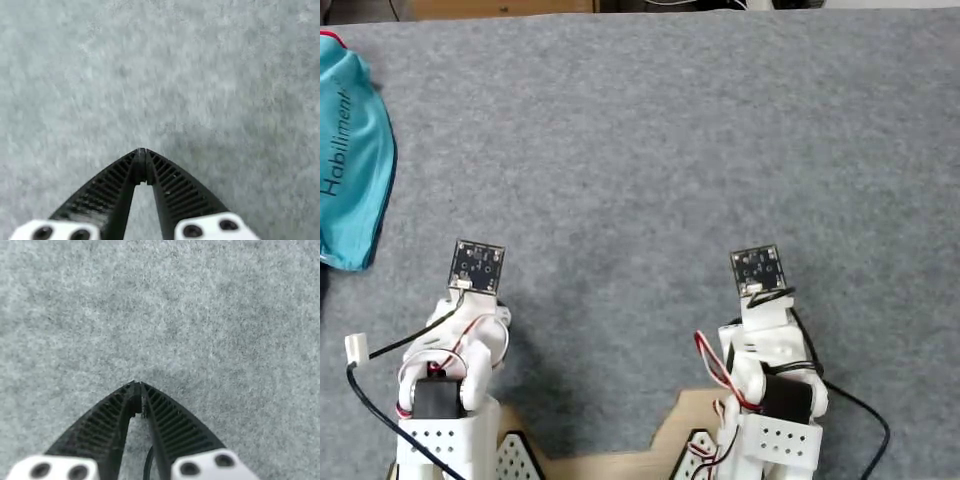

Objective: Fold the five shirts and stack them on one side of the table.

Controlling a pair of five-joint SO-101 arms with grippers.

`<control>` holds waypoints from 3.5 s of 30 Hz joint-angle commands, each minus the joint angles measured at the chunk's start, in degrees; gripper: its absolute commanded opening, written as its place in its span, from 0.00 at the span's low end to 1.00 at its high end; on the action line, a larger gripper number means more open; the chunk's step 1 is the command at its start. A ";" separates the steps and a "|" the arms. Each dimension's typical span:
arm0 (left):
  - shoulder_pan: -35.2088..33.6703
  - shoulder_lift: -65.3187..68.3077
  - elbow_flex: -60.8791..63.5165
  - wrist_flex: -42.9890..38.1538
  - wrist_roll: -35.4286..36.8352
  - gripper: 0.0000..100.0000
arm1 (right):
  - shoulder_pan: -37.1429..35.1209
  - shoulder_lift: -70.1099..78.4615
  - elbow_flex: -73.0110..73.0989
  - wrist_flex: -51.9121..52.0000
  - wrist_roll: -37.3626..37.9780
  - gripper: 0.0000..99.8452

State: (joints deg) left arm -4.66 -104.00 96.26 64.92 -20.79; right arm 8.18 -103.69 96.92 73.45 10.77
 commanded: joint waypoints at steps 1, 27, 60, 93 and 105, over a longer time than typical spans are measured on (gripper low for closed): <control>0.53 -0.31 0.53 3.25 -0.18 0.02 | -0.66 -2.33 -0.04 0.35 -0.09 0.01; -39.82 0.13 -34.46 -9.76 6.77 0.02 | -1.01 0.84 -30.29 -0.97 0.26 0.01; -60.13 98.77 -104.44 -1.67 16.44 0.02 | -39.78 89.63 -96.66 -1.49 -21.54 0.01; -53.54 135.34 -131.52 -0.79 22.42 0.03 | -44.09 96.04 -96.40 -6.42 -21.80 0.01; -48.18 135.34 -154.99 23.03 22.33 0.02 | -44.00 95.60 -96.31 -5.98 -21.63 0.01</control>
State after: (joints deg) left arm -54.68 32.18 -50.99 83.30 1.10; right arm -35.60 -7.69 3.12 68.18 -10.68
